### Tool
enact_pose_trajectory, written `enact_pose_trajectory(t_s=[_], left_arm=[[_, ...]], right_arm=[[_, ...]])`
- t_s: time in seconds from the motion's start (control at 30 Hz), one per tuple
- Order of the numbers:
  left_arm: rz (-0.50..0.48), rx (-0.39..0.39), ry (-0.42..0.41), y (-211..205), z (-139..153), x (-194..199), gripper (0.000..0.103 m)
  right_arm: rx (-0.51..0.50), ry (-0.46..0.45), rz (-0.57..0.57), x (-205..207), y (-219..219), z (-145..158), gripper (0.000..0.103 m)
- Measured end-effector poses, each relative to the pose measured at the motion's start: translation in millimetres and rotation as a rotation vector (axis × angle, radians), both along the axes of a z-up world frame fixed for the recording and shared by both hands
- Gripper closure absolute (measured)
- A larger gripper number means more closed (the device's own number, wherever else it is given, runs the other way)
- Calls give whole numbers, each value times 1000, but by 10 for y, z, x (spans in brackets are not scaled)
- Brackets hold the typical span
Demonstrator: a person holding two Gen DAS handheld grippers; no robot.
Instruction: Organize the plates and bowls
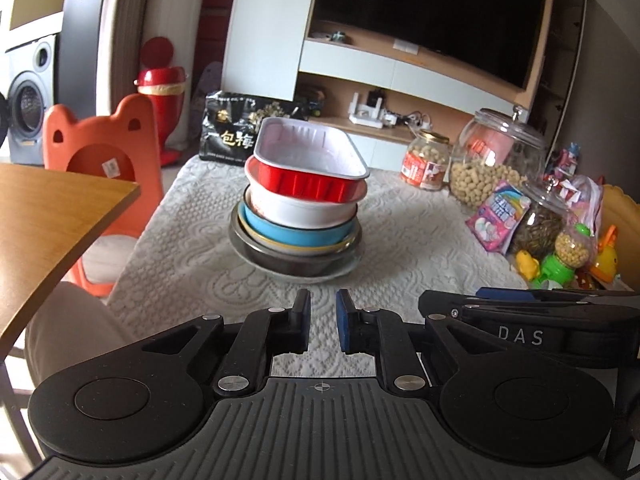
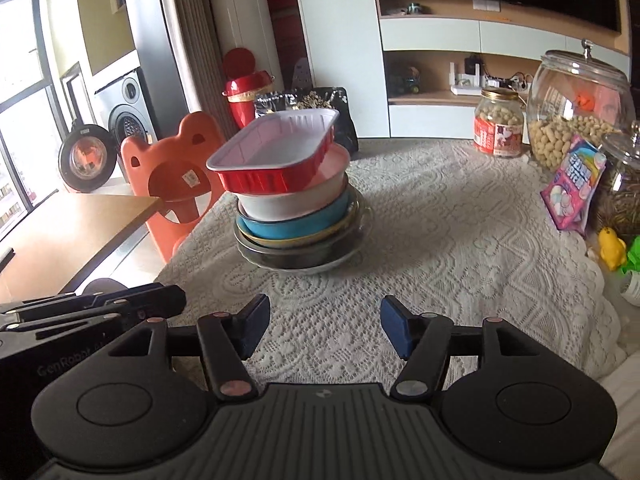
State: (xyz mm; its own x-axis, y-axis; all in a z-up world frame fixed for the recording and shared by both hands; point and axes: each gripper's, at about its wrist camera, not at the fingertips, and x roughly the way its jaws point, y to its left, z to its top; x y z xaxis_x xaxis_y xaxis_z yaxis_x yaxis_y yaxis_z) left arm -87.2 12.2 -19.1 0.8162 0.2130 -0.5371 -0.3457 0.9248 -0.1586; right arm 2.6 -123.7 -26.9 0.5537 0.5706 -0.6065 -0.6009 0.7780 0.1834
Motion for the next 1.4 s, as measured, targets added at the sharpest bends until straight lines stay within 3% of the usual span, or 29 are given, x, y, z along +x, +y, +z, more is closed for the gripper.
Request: enact_pose_trajectory(t_s=[0.4, 1.4], left_arm=[[-6, 66, 28, -87, 9, 30, 86], [-11, 65, 56, -89, -34, 58, 86]], right_arm=[[-19, -16, 4, -36, 25, -3, 41], [-37, 16, 20, -28, 65, -57, 41]])
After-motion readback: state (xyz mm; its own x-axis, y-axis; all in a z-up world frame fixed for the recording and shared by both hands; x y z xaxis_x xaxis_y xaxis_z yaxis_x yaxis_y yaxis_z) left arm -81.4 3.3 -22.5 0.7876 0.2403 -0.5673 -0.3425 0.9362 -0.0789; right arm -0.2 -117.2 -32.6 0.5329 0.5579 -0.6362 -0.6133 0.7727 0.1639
